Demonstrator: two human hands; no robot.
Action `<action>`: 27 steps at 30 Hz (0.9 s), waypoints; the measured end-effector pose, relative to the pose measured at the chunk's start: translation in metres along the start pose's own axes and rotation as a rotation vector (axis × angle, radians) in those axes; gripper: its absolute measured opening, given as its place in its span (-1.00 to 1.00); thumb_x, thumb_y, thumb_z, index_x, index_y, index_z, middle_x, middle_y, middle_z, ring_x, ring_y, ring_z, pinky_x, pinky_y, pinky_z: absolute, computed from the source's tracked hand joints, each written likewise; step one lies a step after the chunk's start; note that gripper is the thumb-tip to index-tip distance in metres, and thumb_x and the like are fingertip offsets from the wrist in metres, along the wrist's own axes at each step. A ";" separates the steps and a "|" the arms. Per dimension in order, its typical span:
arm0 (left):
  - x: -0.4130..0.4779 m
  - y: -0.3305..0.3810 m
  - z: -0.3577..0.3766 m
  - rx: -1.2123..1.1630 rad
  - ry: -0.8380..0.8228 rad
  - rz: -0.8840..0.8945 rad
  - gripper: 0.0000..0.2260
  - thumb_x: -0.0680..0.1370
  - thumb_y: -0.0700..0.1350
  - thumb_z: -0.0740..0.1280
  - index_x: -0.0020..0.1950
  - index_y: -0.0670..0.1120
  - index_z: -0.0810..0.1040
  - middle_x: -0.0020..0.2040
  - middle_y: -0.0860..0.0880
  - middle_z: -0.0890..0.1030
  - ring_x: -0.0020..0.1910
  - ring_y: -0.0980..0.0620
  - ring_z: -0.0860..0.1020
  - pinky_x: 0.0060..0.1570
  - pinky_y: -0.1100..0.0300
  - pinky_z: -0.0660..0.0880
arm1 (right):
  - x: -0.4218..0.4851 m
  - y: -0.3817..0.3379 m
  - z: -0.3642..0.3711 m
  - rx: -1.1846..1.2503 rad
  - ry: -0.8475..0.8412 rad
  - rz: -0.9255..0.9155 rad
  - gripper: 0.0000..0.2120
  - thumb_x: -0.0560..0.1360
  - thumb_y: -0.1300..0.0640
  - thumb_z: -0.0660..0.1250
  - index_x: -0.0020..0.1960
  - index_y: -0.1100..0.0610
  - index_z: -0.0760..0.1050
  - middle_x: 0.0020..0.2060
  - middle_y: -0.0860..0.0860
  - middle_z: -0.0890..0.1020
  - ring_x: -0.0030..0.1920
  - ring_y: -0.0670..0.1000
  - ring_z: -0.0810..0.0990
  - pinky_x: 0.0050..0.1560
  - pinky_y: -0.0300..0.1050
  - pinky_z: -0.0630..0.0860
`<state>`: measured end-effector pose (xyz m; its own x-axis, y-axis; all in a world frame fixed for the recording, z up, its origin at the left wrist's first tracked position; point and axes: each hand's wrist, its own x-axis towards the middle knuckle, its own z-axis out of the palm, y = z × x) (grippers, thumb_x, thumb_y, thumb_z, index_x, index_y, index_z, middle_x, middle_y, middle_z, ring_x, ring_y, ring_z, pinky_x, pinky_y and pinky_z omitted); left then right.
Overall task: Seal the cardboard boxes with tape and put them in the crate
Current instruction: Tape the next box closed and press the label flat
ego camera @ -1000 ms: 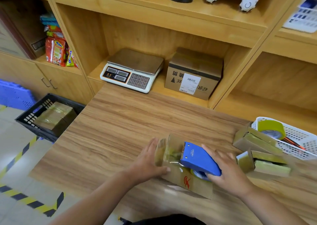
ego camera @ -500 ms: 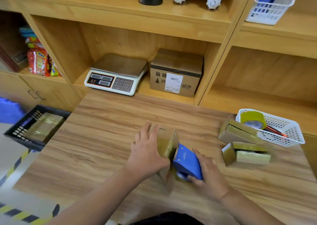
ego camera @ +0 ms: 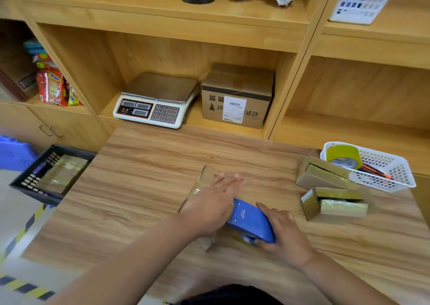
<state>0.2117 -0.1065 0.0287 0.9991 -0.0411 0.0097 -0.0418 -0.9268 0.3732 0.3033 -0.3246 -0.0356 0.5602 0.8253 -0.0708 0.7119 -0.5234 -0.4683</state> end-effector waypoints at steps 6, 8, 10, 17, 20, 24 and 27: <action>-0.002 -0.025 0.004 0.141 0.044 0.078 -0.66 0.62 -0.04 0.10 0.39 0.10 0.38 0.51 0.16 0.21 0.52 0.16 0.00 0.37 0.29 -0.39 | -0.017 -0.008 -0.031 -0.031 0.121 -0.015 -0.26 0.29 -0.25 0.34 0.38 0.07 0.38 -0.13 -0.08 0.54 -0.13 -0.13 0.32 0.04 -0.27 0.19; -0.001 -0.026 0.004 0.118 0.064 0.074 -0.70 0.60 -0.05 0.15 0.31 0.09 0.48 0.47 0.15 0.28 0.51 0.13 0.08 0.40 0.26 -0.34 | -0.020 -0.010 -0.042 -0.079 0.115 -0.028 -0.27 0.27 -0.17 0.43 0.37 0.09 0.40 -0.16 -0.08 0.54 -0.15 -0.16 0.27 0.00 -0.28 0.18; 0.000 -0.026 0.006 0.116 0.080 0.072 -0.74 0.59 -0.06 0.16 0.24 0.09 0.51 0.45 0.17 0.31 0.50 0.13 0.11 0.41 0.26 -0.30 | -0.023 -0.012 -0.051 -0.135 0.081 -0.035 -0.26 0.25 -0.12 0.48 0.37 0.10 0.41 -0.19 -0.07 0.54 -0.20 -0.04 0.44 0.00 -0.22 0.21; -0.001 -0.026 0.013 0.114 0.127 0.070 -0.80 0.61 0.00 0.11 0.06 0.08 0.52 0.42 0.17 0.35 0.48 0.11 0.14 0.42 0.26 -0.26 | -0.036 -0.019 -0.068 -0.333 0.098 -0.099 -0.22 0.27 -0.21 0.31 0.42 0.05 0.33 -0.26 -0.11 0.49 -0.29 -0.06 0.49 -0.05 -0.18 0.28; -0.003 -0.026 0.015 0.121 0.137 0.066 -0.82 0.61 0.01 0.11 0.03 0.08 0.51 0.41 0.17 0.37 0.47 0.09 0.17 0.43 0.24 -0.24 | -0.039 -0.024 -0.073 -0.419 0.084 -0.093 -0.20 0.27 -0.31 0.22 0.46 -0.08 0.21 -0.31 -0.13 0.45 -0.36 -0.05 0.44 -0.15 -0.24 0.33; -0.004 -0.025 0.014 0.128 0.124 0.055 -0.82 0.62 0.01 0.11 0.03 0.09 0.50 0.40 0.16 0.37 0.47 0.08 0.17 0.42 0.25 -0.26 | -0.046 -0.026 -0.082 -0.451 0.054 -0.089 -0.20 0.26 -0.35 0.20 0.46 -0.15 0.21 -0.33 -0.13 0.44 -0.38 -0.05 0.39 -0.26 -0.26 0.38; -0.003 -0.021 0.012 0.121 0.115 0.036 -0.84 0.61 -0.02 0.15 -0.02 0.06 0.52 0.36 0.13 0.42 0.44 0.04 0.24 0.43 0.16 -0.10 | -0.046 -0.028 -0.087 -0.517 0.078 -0.113 -0.21 0.23 -0.36 0.22 0.43 -0.18 0.25 -0.35 -0.16 0.43 -0.33 -0.11 0.24 -0.26 -0.30 0.26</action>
<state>0.2098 -0.0914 0.0094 0.9909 -0.0383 0.1294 -0.0707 -0.9640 0.2563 0.2942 -0.3662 0.0578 0.4837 0.8747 0.0303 0.8744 -0.4845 0.0269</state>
